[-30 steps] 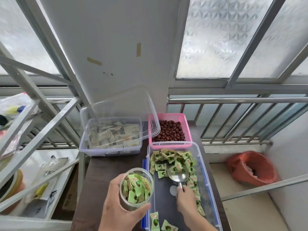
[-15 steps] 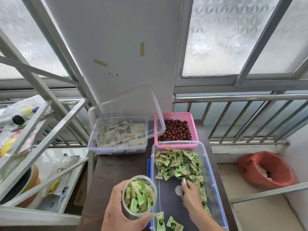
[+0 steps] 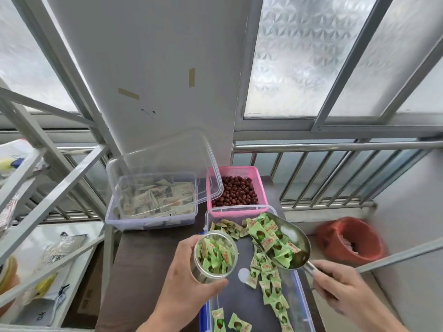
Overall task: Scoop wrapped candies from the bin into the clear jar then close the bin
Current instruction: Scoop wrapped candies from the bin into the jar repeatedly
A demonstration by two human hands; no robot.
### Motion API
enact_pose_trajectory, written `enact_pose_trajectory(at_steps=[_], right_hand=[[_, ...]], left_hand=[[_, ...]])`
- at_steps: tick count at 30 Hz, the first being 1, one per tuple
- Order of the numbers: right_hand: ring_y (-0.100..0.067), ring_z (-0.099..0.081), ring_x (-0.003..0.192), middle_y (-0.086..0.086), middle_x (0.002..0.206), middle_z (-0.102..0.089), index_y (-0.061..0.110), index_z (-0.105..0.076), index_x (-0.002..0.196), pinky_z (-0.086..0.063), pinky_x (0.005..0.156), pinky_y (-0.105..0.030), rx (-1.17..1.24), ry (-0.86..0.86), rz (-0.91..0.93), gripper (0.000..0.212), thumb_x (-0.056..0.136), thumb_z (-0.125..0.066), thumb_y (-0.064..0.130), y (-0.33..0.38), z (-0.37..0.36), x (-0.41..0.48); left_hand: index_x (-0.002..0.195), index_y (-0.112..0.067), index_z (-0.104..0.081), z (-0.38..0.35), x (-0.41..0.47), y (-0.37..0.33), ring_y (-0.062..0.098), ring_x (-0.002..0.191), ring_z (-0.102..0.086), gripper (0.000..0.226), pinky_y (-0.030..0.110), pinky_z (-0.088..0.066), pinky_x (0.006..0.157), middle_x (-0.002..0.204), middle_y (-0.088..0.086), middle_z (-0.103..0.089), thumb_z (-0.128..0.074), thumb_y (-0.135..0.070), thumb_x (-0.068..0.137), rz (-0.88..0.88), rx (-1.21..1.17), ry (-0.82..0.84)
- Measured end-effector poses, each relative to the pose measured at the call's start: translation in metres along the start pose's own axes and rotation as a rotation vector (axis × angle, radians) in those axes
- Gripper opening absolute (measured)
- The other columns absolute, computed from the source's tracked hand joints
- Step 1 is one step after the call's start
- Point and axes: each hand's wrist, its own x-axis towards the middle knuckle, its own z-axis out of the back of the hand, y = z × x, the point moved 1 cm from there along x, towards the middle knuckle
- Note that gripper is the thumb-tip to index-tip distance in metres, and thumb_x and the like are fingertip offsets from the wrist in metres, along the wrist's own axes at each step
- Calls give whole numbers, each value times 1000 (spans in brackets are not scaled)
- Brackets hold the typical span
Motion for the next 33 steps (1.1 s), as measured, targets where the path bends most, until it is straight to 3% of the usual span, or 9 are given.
enact_pose_trajectory(at_steps=[2,5,10,14,20,23,25,28,33], right_hand=[[-8,-37,36,-6,47,-53,15,-77,102,-30,35,-11,-135,69,32,31,85,-64,37,48,30,-22],[1,-45,38,-8,53,-64,14,-76,96,-34,38,-5,-482,53,102,68,73,-61,76,119,56,-44],[-5,-55,51,9,64,-68,22,-61,67,-45,51,-19,-1120,194,75,34,84,-47,48,199,18,-22],[-8,-59,56,4,64,-68,23,-56,65,-56,62,-31,-1312,186,92,29,87,-49,41,221,-1,-15],[-9,-65,59,14,68,-74,24,-64,80,-58,59,-29,-1223,201,48,41,78,-41,57,198,33,-18],[-4,-54,42,4,66,-76,20,-72,95,-41,41,-10,-876,220,-34,44,81,-53,57,167,53,-27],[0,-49,35,-4,60,-74,14,-75,101,-35,36,-6,-589,206,-125,47,83,-66,56,136,53,-29],[-3,-46,35,-3,53,-68,5,-75,80,-33,36,-13,-445,173,-275,33,88,-70,37,75,21,-22],[4,-53,52,11,47,-57,23,-63,55,-38,53,-10,-566,122,-455,36,91,-65,23,-9,-41,-6]], left_hand=[[126,-51,-46,-5,8,-2,-2,114,-63,93,-1,-45,87,121,-23,-61,-95,-39,48,-15,-22,16],[125,-55,-42,-13,15,-5,-1,113,-63,92,10,-51,90,121,-22,-60,-93,-41,50,-41,-45,40],[121,-58,-42,-28,20,-12,0,112,-62,88,24,-54,95,121,-21,-60,-91,-37,51,-67,-102,86],[121,-55,-46,-34,19,-12,1,108,-63,85,15,-53,83,118,-20,-61,-89,-32,52,-95,-165,80],[122,-48,-53,-29,17,-3,6,108,-67,88,8,-53,81,120,-15,-64,-93,-17,51,-71,-300,29],[124,-46,-55,-19,16,2,8,112,-67,92,21,-59,88,122,-10,-67,-99,-10,52,-34,-377,-4],[128,-38,-55,-11,14,7,10,112,-69,95,20,-59,87,121,-7,-69,-102,-11,51,-29,-385,-27],[130,-29,-57,3,13,13,7,107,-71,97,14,-58,80,119,-6,-72,-100,-17,44,6,-398,-105],[127,-38,-56,20,8,18,0,104,-69,98,11,-58,77,117,-13,-70,-103,-11,46,64,-372,-161]])
